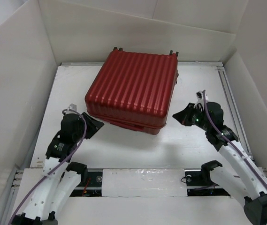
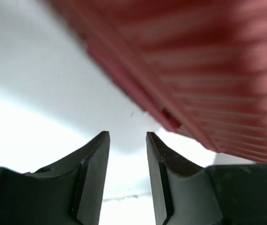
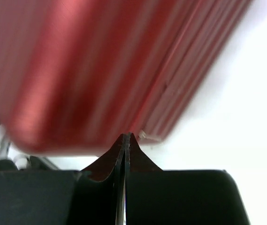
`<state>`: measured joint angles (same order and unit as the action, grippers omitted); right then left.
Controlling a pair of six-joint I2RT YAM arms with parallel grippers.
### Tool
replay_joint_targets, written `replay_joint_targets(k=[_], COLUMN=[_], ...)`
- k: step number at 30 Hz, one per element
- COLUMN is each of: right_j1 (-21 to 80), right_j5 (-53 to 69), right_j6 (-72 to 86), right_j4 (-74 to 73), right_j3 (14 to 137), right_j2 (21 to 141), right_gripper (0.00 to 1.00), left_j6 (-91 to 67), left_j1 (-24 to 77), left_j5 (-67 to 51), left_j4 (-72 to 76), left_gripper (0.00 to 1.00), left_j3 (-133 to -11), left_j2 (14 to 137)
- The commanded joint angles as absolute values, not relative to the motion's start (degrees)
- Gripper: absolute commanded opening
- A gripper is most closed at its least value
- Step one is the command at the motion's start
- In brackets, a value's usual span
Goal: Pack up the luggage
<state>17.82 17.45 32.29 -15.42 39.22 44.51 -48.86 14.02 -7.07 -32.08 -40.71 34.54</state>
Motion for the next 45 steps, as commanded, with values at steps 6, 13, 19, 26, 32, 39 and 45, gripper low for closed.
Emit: replay_joint_targets(k=[6, 13, 19, 26, 32, 39, 45], right_j1=[16.6, 12.5, 11.9, 11.9, 12.9, 12.9, 15.5], right_j5=[26.6, 38.0, 42.1, 43.0, 44.2, 44.2, 44.9], right_j6=[33.1, 30.1, 29.5, 28.0, 27.4, 28.1, 29.9], right_j4=[5.7, 21.8, 29.3, 31.6, 33.4, 38.5, 42.2], right_j3=[22.1, 18.1, 18.1, 20.0, 22.0, 22.0, 23.2], right_j2=[38.9, 49.8, 55.9, 60.5, 64.6, 68.2, 72.0], right_gripper=[0.3, 0.52, 0.53, 0.53, 0.46, 0.39, 0.16], left_j6=[-65.5, -70.7, -70.1, -69.6, -68.5, -65.7, -65.1], left_j1=[13.9, 13.9, 13.9, 13.9, 13.9, 13.9, 13.9], left_j5=[-18.6, -26.2, -29.3, -30.5, -31.0, -31.0, -31.6], left_j4=[-7.1, 12.4, 16.7, 17.2, 17.2, 18.6, 20.5], left_gripper=[0.37, 0.47, 0.48, 0.48, 0.44, 0.43, 0.4], left_j3=[-24.1, -16.6, -17.8, -18.9, -20.0, -22.0, -22.5], left_j2=[33.2, 39.5, 47.7, 52.8, 57.4, 63.4, 65.1])
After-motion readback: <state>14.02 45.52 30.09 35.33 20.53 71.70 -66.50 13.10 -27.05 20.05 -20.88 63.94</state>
